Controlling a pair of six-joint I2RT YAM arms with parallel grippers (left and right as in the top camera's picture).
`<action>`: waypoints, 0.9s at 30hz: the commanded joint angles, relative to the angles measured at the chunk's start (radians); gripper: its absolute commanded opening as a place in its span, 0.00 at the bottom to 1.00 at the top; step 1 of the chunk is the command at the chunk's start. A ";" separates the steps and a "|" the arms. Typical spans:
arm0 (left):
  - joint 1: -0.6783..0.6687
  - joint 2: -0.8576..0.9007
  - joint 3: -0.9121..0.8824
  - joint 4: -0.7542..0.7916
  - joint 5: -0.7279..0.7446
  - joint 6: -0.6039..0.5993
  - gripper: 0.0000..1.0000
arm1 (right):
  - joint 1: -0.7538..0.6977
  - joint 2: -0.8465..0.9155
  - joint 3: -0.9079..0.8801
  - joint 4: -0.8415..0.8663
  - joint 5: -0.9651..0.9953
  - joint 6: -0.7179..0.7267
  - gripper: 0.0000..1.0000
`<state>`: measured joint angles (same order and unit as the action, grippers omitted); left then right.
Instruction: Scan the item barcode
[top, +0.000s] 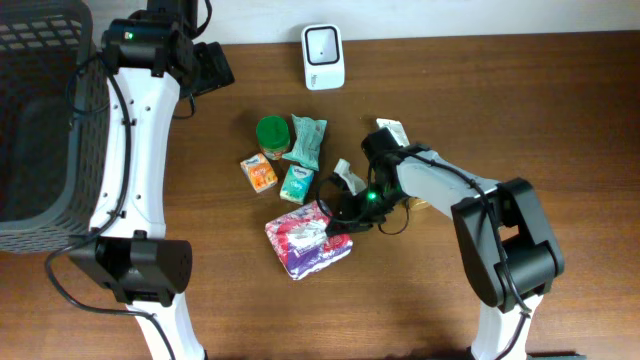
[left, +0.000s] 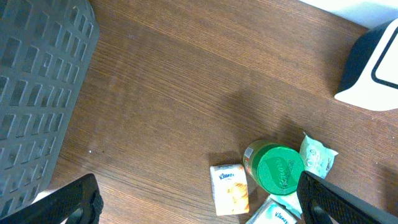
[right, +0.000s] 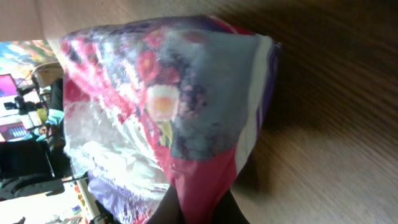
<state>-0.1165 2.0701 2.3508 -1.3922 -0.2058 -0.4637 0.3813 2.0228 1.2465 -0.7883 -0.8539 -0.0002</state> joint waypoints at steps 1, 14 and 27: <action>0.000 0.006 -0.002 -0.001 0.000 0.010 0.99 | 0.003 -0.049 0.195 -0.113 0.220 0.085 0.04; 0.000 0.006 -0.002 -0.001 0.000 0.010 0.99 | 0.084 -0.034 0.623 -0.594 1.383 0.292 0.04; 0.000 0.006 -0.002 -0.001 0.000 0.010 0.99 | 0.393 -0.002 0.394 -0.347 1.210 0.357 0.28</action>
<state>-0.1165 2.0701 2.3508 -1.3918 -0.2054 -0.4637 0.7235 2.0262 1.6329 -1.1561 0.5179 0.3389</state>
